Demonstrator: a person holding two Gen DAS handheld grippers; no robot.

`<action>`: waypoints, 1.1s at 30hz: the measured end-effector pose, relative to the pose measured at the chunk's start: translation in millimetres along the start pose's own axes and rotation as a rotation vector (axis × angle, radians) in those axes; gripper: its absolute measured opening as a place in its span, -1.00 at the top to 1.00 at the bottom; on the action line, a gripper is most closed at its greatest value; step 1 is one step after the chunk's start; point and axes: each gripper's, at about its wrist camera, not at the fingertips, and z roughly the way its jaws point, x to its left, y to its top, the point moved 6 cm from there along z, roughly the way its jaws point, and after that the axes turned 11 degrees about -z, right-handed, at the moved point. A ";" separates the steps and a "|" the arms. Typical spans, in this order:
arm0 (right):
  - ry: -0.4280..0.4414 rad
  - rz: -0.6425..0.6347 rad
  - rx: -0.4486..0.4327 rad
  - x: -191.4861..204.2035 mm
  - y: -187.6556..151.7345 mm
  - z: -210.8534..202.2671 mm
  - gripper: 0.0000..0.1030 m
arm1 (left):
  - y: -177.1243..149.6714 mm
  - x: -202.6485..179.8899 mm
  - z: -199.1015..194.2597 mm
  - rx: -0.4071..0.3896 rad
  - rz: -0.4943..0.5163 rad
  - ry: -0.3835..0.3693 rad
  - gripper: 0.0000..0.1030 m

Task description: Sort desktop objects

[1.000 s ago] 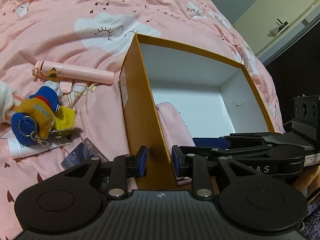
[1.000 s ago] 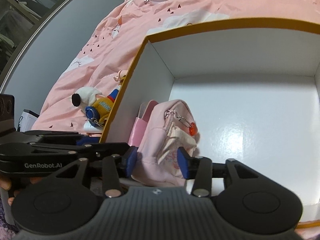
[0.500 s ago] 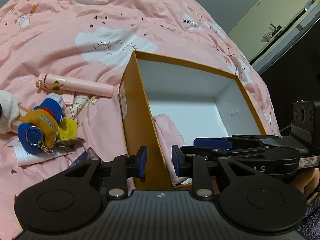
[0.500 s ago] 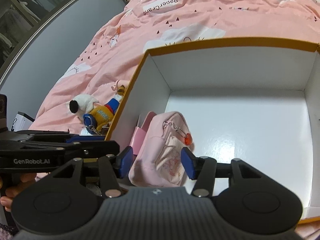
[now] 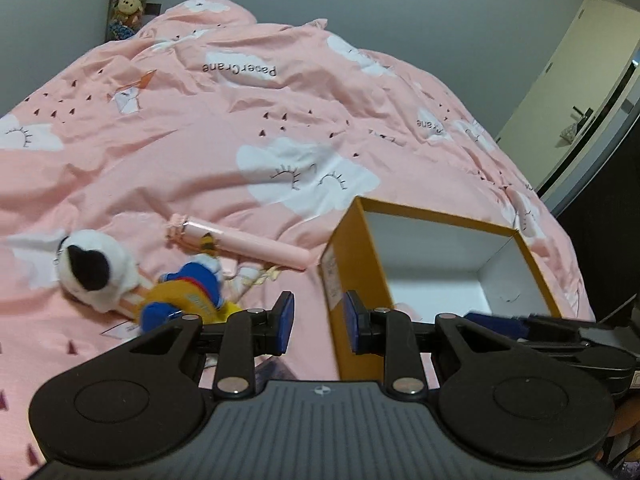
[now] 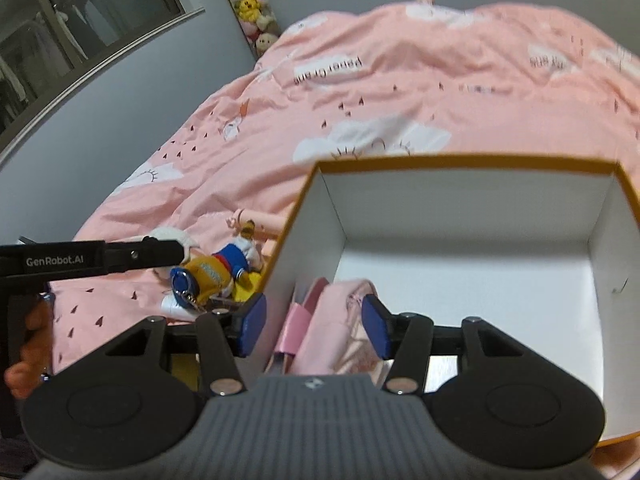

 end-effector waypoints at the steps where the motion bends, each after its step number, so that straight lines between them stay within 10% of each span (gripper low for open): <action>1: -0.003 -0.016 -0.013 5.1 1.8 -0.4 -0.07 | 0.8 4.2 -2.6 0.007 0.000 0.006 0.42; 13: 0.166 -0.267 0.028 93.3 -23.0 1.5 0.06 | -34.2 43.0 -13.9 0.136 0.093 0.130 0.42; 22: 0.160 -0.045 0.262 83.8 -81.6 29.3 0.06 | -53.6 47.5 -14.0 0.162 0.153 0.166 0.42; 33: 0.170 0.103 0.284 58.1 -98.1 73.2 -0.10 | -76.0 27.6 -5.3 0.205 0.270 0.138 0.42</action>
